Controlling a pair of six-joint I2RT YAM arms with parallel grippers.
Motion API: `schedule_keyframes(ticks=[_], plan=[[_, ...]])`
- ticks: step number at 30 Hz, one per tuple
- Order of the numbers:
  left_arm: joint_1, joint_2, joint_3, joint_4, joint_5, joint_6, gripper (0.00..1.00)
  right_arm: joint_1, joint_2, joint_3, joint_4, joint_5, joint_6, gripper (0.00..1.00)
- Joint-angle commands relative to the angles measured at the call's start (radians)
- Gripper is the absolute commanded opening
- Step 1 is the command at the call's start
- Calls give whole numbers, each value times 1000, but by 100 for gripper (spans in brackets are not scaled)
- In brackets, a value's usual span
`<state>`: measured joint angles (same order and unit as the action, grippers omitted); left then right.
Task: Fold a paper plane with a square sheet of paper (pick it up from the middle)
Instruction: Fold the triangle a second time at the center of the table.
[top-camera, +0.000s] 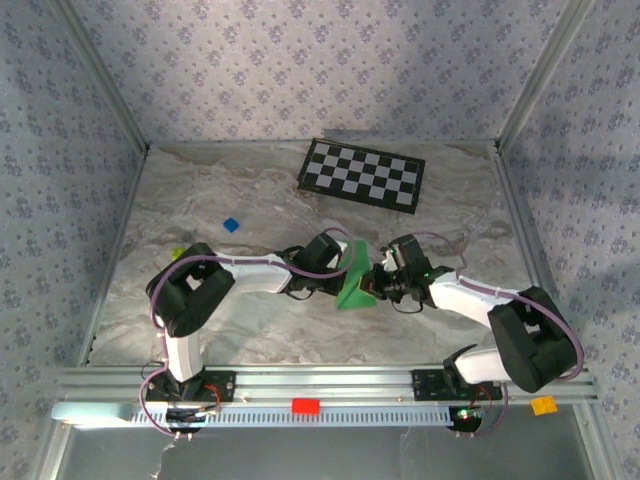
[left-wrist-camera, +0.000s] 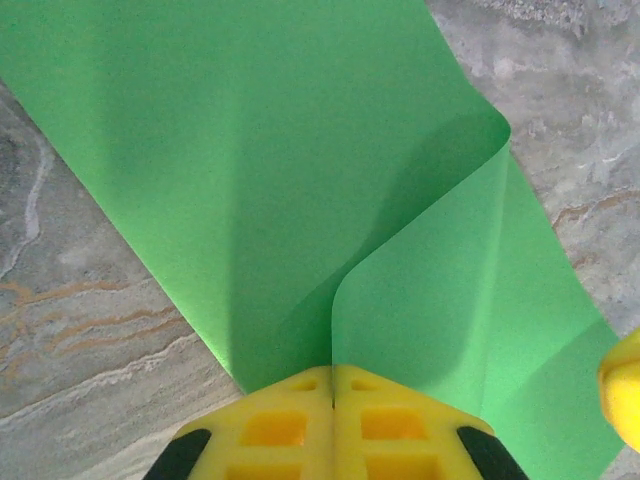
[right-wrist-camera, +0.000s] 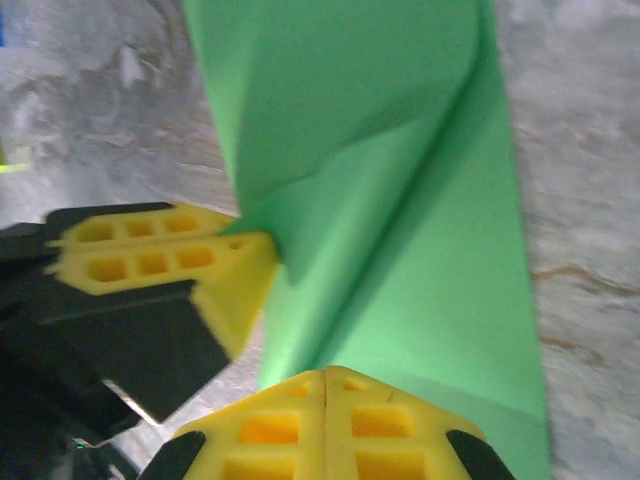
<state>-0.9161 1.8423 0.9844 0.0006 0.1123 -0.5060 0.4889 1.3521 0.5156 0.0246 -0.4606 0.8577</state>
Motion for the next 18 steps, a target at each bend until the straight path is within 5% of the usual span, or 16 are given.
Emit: schedule_keyframes(ticks=[1,18], plan=[[4,18,-25,-42,3,1,5,0,37,-20,142,-60,93,2],[5,24,-16,-48,4,6,5,24,188,5,286,-89,146,0]])
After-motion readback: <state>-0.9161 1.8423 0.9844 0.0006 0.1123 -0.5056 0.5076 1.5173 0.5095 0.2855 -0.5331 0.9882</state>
